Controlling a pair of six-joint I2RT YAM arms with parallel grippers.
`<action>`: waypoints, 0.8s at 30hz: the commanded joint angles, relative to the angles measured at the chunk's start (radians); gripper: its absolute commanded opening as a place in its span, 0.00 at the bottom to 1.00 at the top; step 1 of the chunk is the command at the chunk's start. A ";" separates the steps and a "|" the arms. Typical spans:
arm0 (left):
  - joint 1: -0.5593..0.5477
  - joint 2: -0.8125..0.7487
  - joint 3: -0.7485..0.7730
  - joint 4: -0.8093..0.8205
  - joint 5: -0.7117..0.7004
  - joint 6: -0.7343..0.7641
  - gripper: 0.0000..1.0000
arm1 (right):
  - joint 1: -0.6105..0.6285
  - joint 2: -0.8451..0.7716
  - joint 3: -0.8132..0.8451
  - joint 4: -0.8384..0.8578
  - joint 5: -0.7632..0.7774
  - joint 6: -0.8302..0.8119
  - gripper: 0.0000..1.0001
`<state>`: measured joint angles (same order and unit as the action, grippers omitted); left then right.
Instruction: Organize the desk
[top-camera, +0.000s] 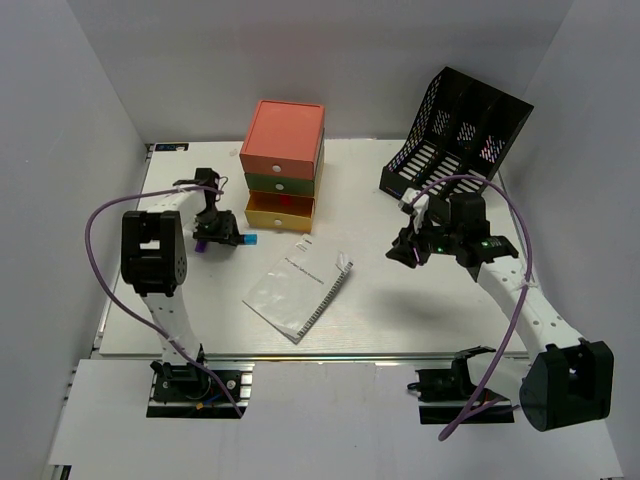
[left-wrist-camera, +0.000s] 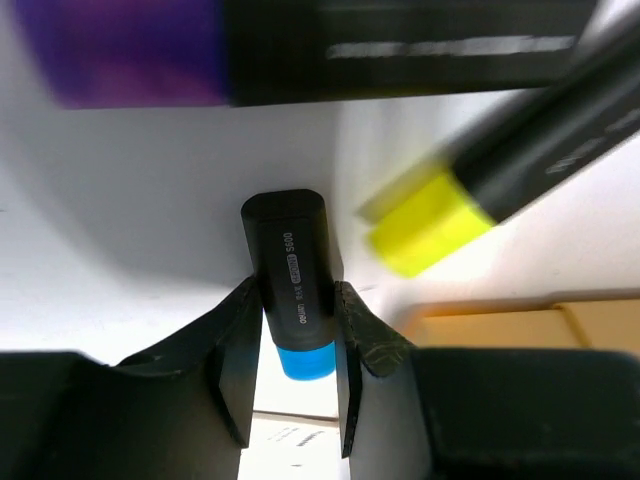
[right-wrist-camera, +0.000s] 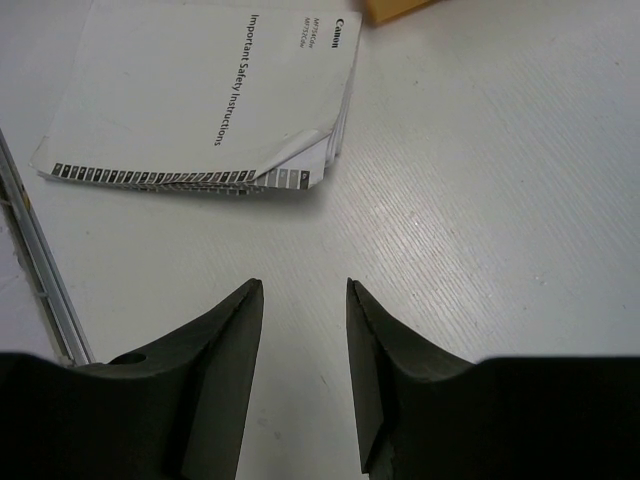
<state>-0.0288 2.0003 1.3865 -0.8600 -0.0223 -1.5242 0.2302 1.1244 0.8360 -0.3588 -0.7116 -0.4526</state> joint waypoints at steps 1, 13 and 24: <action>0.001 -0.063 -0.086 0.013 -0.028 0.033 0.20 | -0.012 -0.023 0.020 0.017 -0.014 -0.006 0.45; 0.001 -0.498 -0.357 0.450 0.267 0.329 0.00 | -0.023 -0.021 0.017 0.017 -0.020 -0.008 0.45; -0.059 -0.354 -0.244 0.696 0.383 0.179 0.00 | -0.026 -0.014 0.017 0.017 -0.011 -0.009 0.45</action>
<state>-0.0769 1.6398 1.0966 -0.2577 0.3305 -1.2881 0.2089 1.1183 0.8360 -0.3588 -0.7132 -0.4530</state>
